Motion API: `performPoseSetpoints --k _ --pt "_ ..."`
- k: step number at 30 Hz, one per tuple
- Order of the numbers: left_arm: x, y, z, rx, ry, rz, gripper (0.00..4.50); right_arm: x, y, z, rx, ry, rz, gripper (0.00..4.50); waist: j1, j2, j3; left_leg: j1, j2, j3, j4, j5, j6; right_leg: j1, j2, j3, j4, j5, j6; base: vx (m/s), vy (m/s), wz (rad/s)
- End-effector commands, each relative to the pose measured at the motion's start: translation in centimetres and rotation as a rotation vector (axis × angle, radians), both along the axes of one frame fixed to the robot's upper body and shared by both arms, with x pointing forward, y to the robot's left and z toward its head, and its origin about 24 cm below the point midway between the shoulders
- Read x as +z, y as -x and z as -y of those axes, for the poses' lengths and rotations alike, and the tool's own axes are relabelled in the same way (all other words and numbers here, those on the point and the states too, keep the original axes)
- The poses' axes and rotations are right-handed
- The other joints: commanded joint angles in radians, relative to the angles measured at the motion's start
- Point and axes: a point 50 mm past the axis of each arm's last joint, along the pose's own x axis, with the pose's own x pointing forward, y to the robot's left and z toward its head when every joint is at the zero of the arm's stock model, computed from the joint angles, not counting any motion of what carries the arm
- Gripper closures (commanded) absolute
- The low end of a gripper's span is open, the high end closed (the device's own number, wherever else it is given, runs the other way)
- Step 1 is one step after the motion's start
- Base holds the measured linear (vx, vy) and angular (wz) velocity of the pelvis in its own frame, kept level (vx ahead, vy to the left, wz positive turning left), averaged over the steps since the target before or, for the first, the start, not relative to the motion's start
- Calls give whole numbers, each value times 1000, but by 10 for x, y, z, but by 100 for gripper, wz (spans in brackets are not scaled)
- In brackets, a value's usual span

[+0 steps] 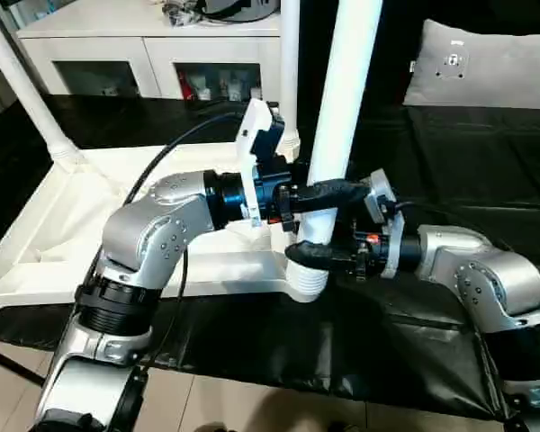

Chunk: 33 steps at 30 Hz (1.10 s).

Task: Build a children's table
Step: Pick table leg

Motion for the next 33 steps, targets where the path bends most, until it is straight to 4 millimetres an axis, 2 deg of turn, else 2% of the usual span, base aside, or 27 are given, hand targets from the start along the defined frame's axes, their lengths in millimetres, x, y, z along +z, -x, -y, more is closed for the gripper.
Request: performPoseSetpoints --k 1,8,9,11,18,26,28,33 --pt "12 6 7 -64 26 37 264 -1 -3 0 -21 9 -9 227 2 -27 -85 -11 2 14 -55 -45 102 81 -43 43 -71 -408 -5 0 0 0" --pt "9 7 7 -60 28 -4 264 -3 -2 1 -40 -3 -28 248 2 -23 -86 -10 3 13 -54 -43 101 82 -43 43 -69 -395 -13 0 0 0" --pt "8 10 9 -83 26 -6 208 -4 -1 0 -42 -6 -25 249 2 -23 -86 -11 3 12 -54 -43 101 82 -43 43 -68 -392 -13 0 0 0" --pt "7 13 10 -102 33 -14 194 -4 -2 -2 -56 -12 -12 250 2 -22 -86 -11 4 12 -54 -44 100 81 -44 43 -67 -392 -15 0 0 0" --pt "11 23 21 -147 157 -55 194 -1 -7 -12 -128 -15 -3 252 2 -21 -85 -9 6 12 -55 -51 94 80 -44 43 -71 -401 -12 0 0 0" --pt "6 27 33 -147 150 -33 194 -8 -8 -19 -143 0 10 258 1 -23 -84 -10 1 12 -56 -69 92 80 -43 40 -77 -432 14 0 0 0" --pt "4 27 33 -144 148 -33 194 -8 -7 -21 -142 1 7 259 0 -20 -84 -10 3 11 -56 -65 93 79 -44 40 -76 -423 11 0 0 0" --pt "0 30 32 -167 189 -47 185 -10 -4 -23 -138 -1 -3 259 0 -23 -83 -11 3 13 -55 -59 92 79 -45 42 -77 -419 4 0 0 0"
